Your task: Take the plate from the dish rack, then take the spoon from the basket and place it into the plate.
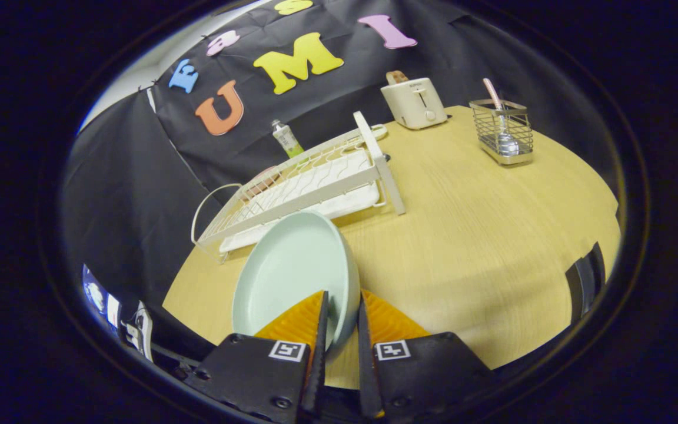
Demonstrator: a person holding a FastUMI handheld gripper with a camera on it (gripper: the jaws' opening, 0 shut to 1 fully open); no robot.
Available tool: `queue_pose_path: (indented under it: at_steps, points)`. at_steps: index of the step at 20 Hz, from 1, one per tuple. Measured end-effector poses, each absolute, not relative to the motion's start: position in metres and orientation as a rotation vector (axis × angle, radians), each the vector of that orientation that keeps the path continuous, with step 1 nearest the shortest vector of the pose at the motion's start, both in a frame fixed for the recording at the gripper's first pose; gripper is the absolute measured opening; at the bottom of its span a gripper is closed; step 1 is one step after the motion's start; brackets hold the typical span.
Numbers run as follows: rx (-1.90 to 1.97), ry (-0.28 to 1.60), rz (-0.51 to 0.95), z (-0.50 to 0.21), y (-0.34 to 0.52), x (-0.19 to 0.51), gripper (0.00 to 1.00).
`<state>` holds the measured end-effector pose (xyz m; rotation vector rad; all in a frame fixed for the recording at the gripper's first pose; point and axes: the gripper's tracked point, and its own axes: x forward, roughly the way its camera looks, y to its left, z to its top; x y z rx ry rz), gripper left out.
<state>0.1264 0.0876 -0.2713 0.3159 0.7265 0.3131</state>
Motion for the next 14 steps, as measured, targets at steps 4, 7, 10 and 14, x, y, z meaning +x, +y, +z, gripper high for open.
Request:
queue_pose_path:
  at_steps: [4,7,10,14]
  points:
    - [0.321,0.727,0.275,-0.272,0.071,0.133,0.38]
    - [0.249,0.662,0.24,-0.253,0.043,0.139,0.79]
    - [0.157,0.513,0.176,-0.211,0.008,0.159,0.97]
    - [0.064,0.344,0.074,-0.159,-0.049,0.195,1.0]
